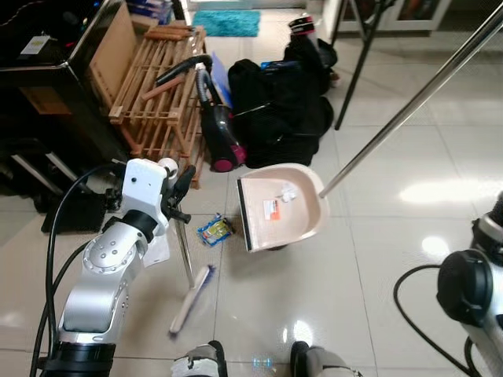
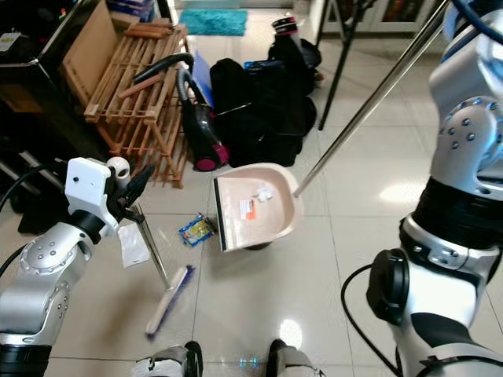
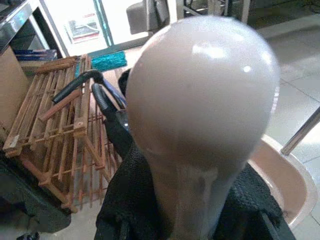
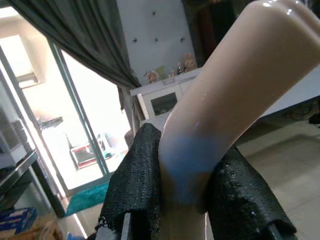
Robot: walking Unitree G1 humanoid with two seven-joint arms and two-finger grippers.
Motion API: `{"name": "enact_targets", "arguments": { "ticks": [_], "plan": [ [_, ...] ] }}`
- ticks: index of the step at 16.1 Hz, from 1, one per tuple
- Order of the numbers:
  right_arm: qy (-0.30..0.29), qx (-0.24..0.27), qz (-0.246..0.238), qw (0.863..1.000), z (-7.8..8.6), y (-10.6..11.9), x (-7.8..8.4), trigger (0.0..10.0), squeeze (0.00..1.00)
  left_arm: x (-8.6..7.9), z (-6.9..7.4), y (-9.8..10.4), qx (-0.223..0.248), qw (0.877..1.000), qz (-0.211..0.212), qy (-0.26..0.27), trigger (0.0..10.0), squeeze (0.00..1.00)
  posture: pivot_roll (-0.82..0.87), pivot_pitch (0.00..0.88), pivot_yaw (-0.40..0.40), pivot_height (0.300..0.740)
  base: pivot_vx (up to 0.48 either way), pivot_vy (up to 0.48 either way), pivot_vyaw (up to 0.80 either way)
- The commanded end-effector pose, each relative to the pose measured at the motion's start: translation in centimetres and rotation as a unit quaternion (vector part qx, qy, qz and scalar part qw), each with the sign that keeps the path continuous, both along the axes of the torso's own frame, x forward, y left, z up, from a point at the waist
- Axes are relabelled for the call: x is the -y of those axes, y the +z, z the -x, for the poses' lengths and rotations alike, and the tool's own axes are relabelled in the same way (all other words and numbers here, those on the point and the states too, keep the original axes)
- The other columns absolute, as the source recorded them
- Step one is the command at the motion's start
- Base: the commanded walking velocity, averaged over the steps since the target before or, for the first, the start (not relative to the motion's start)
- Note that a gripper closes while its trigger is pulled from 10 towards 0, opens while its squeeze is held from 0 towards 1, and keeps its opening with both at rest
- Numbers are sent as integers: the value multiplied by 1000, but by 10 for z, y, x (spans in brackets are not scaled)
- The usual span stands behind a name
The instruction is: Sweep floor
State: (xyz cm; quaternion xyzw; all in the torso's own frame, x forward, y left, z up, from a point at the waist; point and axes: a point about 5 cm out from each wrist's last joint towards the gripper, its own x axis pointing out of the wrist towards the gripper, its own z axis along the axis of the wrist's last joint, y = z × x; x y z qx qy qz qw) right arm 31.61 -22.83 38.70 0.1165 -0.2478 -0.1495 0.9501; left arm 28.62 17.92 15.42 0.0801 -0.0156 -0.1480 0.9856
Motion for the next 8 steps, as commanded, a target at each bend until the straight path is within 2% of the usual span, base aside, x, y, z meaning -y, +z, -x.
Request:
{"name": "enact_targets", "arguments": {
  "ticks": [1,3,8],
  "plan": [
    [-11,33,-9,999,10,7,4,10000,0,0,-1,8,22,1000,-1,-5,10000,0,-48,102,40,740,480,0,0],
    [-8,33,-14,999,8,5,2,10000,0,-1,-1,8,21,1000,-1,-4,10000,0,-45,97,42,740,480,0,-219],
    [-3,37,-3,999,7,6,-3,10000,0,-2,-1,8,23,1000,0,-2,10000,0,-41,86,38,740,480,0,0]
  ]
}}
